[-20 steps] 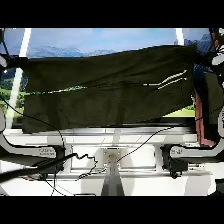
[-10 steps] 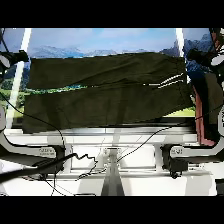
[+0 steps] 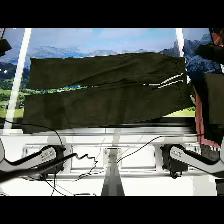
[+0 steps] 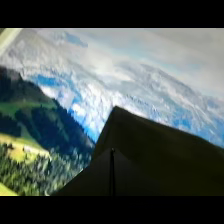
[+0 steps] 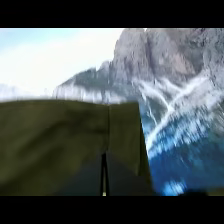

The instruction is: Fold the clothes and pants, and hang the long-sleeved shirts on hangers.

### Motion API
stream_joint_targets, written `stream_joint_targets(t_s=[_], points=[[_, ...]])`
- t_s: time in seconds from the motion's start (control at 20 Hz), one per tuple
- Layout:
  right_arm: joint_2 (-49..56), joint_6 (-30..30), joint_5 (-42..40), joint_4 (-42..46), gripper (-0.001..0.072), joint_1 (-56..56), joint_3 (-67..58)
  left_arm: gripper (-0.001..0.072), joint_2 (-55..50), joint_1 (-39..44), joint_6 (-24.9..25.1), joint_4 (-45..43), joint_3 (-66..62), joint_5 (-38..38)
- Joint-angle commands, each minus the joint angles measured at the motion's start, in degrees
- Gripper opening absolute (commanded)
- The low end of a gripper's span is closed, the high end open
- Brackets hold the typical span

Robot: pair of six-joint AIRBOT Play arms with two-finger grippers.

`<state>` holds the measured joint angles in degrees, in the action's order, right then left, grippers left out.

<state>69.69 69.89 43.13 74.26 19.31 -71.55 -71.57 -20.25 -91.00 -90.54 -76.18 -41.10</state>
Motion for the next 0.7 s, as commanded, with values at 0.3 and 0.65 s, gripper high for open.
stream_joint_targets(t_s=[0.3,0.65], points=[[-10.99,11.69,40.89,11.47,0.003,14.12,2.38,0.0017,9.27,6.12,16.24,25.7,1.75,-22.91],[-23.69,5.57,31.8,-2.27,0.003,32.54,28.0,0.0017,16.2,10.45,18.64,21.55,2.01,-23.12]])
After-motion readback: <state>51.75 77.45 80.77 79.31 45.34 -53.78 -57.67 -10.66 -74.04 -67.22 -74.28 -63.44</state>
